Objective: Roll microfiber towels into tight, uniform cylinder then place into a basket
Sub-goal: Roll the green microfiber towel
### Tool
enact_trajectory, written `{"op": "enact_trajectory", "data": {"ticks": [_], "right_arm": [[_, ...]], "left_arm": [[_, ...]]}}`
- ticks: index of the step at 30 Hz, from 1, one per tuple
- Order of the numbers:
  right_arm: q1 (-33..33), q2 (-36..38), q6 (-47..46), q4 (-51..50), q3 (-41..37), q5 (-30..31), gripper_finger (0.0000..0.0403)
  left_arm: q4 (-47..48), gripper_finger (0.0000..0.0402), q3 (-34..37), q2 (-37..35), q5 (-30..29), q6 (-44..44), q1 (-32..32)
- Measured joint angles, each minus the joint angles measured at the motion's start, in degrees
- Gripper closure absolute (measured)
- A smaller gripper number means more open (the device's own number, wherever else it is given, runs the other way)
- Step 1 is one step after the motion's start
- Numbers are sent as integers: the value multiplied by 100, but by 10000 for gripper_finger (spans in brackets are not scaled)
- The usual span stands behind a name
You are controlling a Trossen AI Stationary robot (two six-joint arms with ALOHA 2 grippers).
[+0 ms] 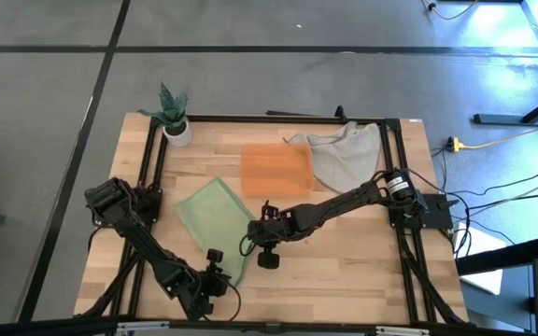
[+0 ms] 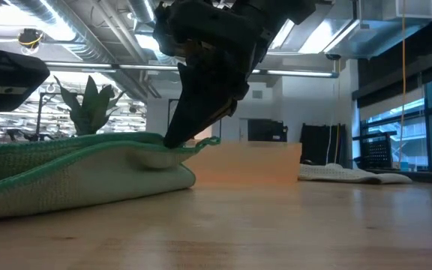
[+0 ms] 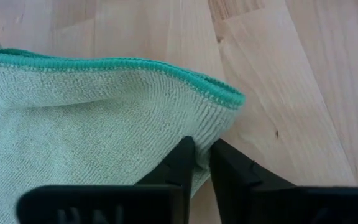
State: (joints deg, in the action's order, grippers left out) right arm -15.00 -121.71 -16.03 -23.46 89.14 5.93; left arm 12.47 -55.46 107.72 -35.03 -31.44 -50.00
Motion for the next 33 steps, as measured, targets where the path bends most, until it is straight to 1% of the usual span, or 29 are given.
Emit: {"op": "enact_trajectory", "data": {"ticks": [3,5,8,12,17,21,24,27,33], "right_arm": [[0,0,2,-3,0,0,395],[-2,0,1,-17,0,-18,395],[12,0,19,-70,0,-248,395],[54,0,-7,-294,0,-819,395],[55,0,-20,-702,0,-1456,395],[44,-2,-22,-839,0,-1893,395],[44,0,23,-777,0,-2238,395],[91,0,18,-611,0,-2241,395],[214,-2,216,-395,0,-2210,395]], "left_arm": [[0,394,0,-2,59,0,0],[2,397,0,-2,132,-37,2],[6,399,0,-4,141,-234,7],[48,400,0,-98,223,-509,-17],[80,401,0,-402,334,-717,-134],[217,401,0,-631,657,-963,-220],[256,401,0,-671,984,-1246,-221],[379,401,-2,-668,1117,-1496,-223],[828,401,-2,-656,1149,-1900,-227]]}}
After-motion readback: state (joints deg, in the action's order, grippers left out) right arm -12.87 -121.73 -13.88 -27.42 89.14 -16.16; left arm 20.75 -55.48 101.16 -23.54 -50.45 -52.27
